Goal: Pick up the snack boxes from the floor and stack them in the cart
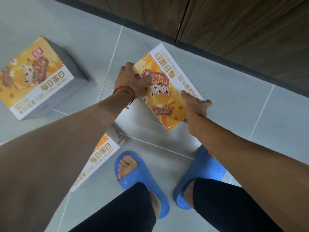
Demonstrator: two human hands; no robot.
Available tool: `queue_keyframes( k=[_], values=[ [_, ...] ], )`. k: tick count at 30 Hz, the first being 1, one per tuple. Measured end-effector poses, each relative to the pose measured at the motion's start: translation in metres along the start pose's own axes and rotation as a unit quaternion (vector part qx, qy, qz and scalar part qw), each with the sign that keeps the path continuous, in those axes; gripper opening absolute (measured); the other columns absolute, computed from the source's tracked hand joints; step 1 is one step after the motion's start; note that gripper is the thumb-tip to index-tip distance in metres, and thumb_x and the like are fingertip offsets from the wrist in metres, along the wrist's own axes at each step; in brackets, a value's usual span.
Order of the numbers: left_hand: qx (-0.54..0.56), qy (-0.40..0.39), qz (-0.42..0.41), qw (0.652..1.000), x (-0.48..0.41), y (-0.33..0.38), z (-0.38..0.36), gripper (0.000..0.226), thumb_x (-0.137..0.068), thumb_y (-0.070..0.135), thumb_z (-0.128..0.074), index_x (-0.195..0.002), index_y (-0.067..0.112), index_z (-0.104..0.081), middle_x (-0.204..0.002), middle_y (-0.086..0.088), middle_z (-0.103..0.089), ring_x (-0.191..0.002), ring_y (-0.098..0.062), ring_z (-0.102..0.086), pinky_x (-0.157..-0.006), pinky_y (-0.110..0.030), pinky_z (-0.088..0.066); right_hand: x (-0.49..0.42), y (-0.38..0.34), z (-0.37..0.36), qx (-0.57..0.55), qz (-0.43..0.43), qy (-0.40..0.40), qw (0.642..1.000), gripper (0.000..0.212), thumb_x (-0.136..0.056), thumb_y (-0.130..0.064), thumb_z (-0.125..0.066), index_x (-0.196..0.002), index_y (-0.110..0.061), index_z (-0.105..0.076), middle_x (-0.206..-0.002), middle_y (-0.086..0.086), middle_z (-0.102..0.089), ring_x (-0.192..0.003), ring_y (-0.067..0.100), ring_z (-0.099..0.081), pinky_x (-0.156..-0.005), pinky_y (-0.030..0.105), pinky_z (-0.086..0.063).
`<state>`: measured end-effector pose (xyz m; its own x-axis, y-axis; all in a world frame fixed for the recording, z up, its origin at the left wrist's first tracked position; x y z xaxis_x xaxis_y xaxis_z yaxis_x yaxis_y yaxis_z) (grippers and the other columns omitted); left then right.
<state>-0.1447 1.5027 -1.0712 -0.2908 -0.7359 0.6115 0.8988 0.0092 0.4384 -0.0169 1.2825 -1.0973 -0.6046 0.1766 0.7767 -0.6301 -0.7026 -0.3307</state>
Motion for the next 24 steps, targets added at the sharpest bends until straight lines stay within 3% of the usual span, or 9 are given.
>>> queue_keyframes(
  k=[2, 6, 10, 14, 17, 19, 22, 24],
  values=[
    [-0.026, 0.014, 0.003, 1.0, 0.006, -0.004, 0.007, 0.062, -0.082, 0.055, -0.07, -0.126, 0.014, -0.055, -0.122, -0.008, -0.061, -0.11, -0.029, -0.059, -0.088, -0.037, -0.047, 0.005, 0.001, 0.004, 0.019, -0.003, -0.001, 1.0, 0.089, -0.086, -0.056, -0.074, -0.147, -0.008, -0.03, -0.133, 0.012, -0.054, -0.114, 0.03, -0.056, -0.095, 0.038, -0.048],
    [-0.018, 0.045, 0.026, 0.999, 0.042, -0.02, 0.023, 0.055, -0.079, 0.062, -0.071, -0.114, 0.02, -0.065, -0.114, -0.006, -0.069, -0.108, -0.032, -0.063, -0.093, -0.04, -0.051, 0.022, -0.002, 0.018, 0.055, 0.0, -0.009, 0.998, 0.076, -0.085, -0.056, -0.073, -0.136, -0.011, -0.04, -0.131, 0.009, -0.06, -0.117, 0.032, -0.061, -0.1, 0.043, -0.05],
    [0.028, 0.06, 0.073, 0.995, 0.081, -0.037, 0.047, 0.067, -0.068, 0.077, -0.068, -0.114, 0.029, -0.069, -0.112, -0.003, -0.071, -0.106, -0.027, -0.066, -0.094, -0.042, -0.054, 0.057, -0.003, 0.034, 0.073, 0.02, -0.036, 0.996, 0.075, -0.078, -0.052, -0.075, -0.131, -0.015, -0.038, -0.124, 0.01, -0.063, -0.11, 0.035, -0.064, -0.099, 0.045, -0.053],
    [0.041, 0.045, 0.111, 0.992, 0.107, -0.048, 0.059, 0.061, -0.074, 0.075, -0.06, -0.113, 0.029, -0.069, -0.116, -0.006, -0.066, -0.106, -0.03, -0.064, -0.095, -0.044, -0.053, 0.083, 0.005, 0.049, 0.099, 0.044, -0.085, 0.99, 0.07, -0.07, -0.051, -0.08, -0.121, -0.019, -0.045, -0.108, 0.001, -0.064, -0.107, 0.029, -0.065, -0.096, 0.045, -0.055],
    [0.014, 0.02, 0.124, 0.992, 0.115, -0.054, 0.055, 0.061, -0.078, 0.072, -0.051, -0.117, 0.028, -0.068, -0.124, -0.01, -0.063, -0.115, -0.035, -0.06, -0.101, -0.044, -0.049, 0.087, 0.007, 0.059, 0.117, 0.069, -0.107, 0.985, 0.047, -0.081, -0.045, -0.078, -0.108, -0.023, -0.045, -0.087, -0.009, -0.053, -0.113, 0.028, -0.063, -0.102, 0.046, -0.051],
    [-0.017, 0.004, 0.122, 0.992, 0.118, -0.053, 0.048, 0.063, -0.082, 0.073, -0.047, -0.122, 0.028, -0.066, -0.127, -0.011, -0.061, -0.119, -0.037, -0.057, -0.103, -0.045, -0.047, 0.085, 0.009, 0.06, 0.124, 0.088, -0.107, 0.983, 0.041, -0.082, -0.047, -0.075, -0.103, -0.025, -0.049, -0.09, -0.005, -0.058, -0.113, 0.032, -0.063, -0.101, 0.048, -0.051],
    [-0.057, -0.026, 0.105, 0.992, 0.118, -0.053, 0.03, 0.073, -0.082, 0.079, -0.04, -0.122, 0.023, -0.066, -0.122, -0.011, -0.061, -0.115, -0.036, -0.058, -0.1, -0.046, -0.048, 0.076, 0.009, 0.058, 0.12, 0.124, -0.086, 0.981, 0.056, -0.064, -0.06, -0.069, -0.104, -0.023, -0.06, -0.106, 0.003, -0.069, -0.108, 0.033, -0.065, -0.097, 0.049, -0.053],
    [-0.065, -0.021, 0.099, 0.993, 0.115, -0.055, 0.021, 0.077, -0.083, 0.081, -0.039, -0.127, 0.023, -0.062, -0.121, -0.01, -0.055, -0.115, -0.035, -0.058, -0.099, -0.045, -0.048, 0.069, 0.005, 0.057, 0.119, 0.146, -0.076, 0.979, 0.049, -0.073, -0.055, -0.074, -0.113, -0.029, -0.063, -0.107, -0.004, -0.065, -0.106, 0.026, -0.061, -0.1, 0.043, -0.05]
  ],
)
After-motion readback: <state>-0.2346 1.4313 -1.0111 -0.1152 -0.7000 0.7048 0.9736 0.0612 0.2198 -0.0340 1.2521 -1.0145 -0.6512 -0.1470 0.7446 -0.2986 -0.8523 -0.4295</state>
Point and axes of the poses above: each hand's wrist, its own x-axis away from the middle knuckle, its own z-axis out of the back of the hand, y = z × x, the point moved 7 cm from there along -x, towards the middle knuckle
